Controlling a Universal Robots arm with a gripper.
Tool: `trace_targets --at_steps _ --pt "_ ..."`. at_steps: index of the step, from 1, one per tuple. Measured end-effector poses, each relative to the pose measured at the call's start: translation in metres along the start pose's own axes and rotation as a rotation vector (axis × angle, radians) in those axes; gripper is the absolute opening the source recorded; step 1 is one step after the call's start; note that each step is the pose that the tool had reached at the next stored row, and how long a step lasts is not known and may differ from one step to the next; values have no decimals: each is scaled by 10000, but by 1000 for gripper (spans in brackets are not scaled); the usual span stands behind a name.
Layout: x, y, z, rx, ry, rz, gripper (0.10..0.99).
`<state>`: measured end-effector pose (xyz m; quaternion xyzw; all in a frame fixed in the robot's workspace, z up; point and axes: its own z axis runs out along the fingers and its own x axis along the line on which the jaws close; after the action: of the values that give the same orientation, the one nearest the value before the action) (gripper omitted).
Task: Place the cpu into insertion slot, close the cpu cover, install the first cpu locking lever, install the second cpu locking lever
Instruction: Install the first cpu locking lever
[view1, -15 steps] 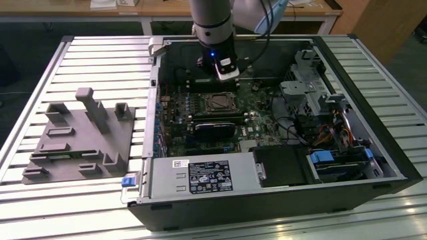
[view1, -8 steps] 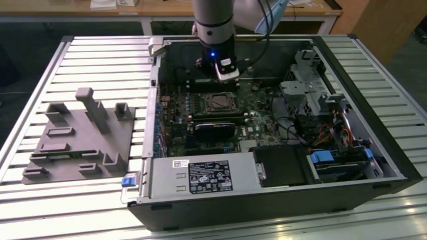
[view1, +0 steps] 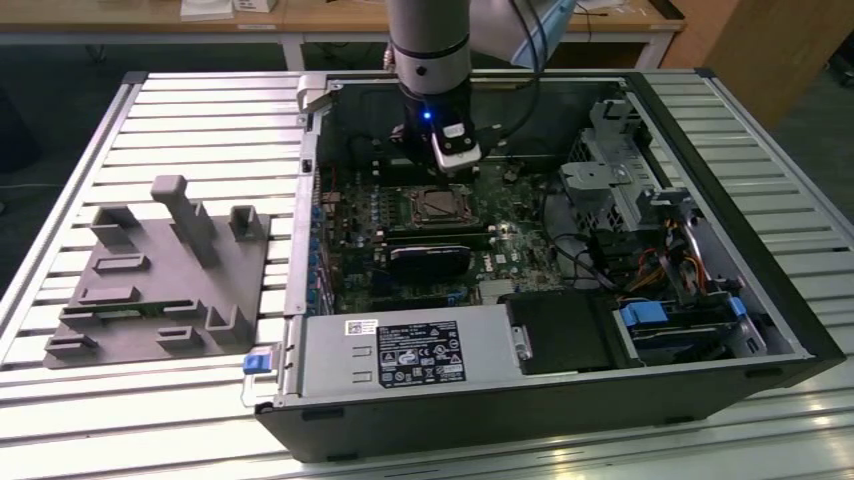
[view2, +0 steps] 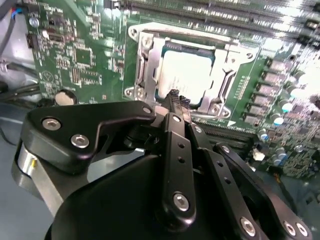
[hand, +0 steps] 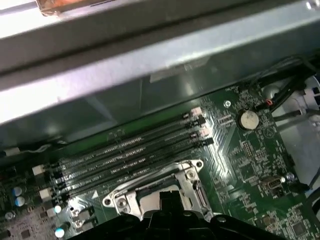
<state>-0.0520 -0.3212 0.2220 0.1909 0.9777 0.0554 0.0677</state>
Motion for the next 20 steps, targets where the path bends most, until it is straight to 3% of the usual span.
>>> trace_targets --at_steps 3,5,8,10,16,20 --pt "-13 -27 -1 68 -6 2 106" --pt "-21 -26 2 190 140 11 106" --pt "-35 -20 6 398 433 25 106" --pt "-41 -19 9 492 549 36 106" --pt "-42 -19 10 519 552 35 106" --pt "-93 2 19 524 550 35 106"
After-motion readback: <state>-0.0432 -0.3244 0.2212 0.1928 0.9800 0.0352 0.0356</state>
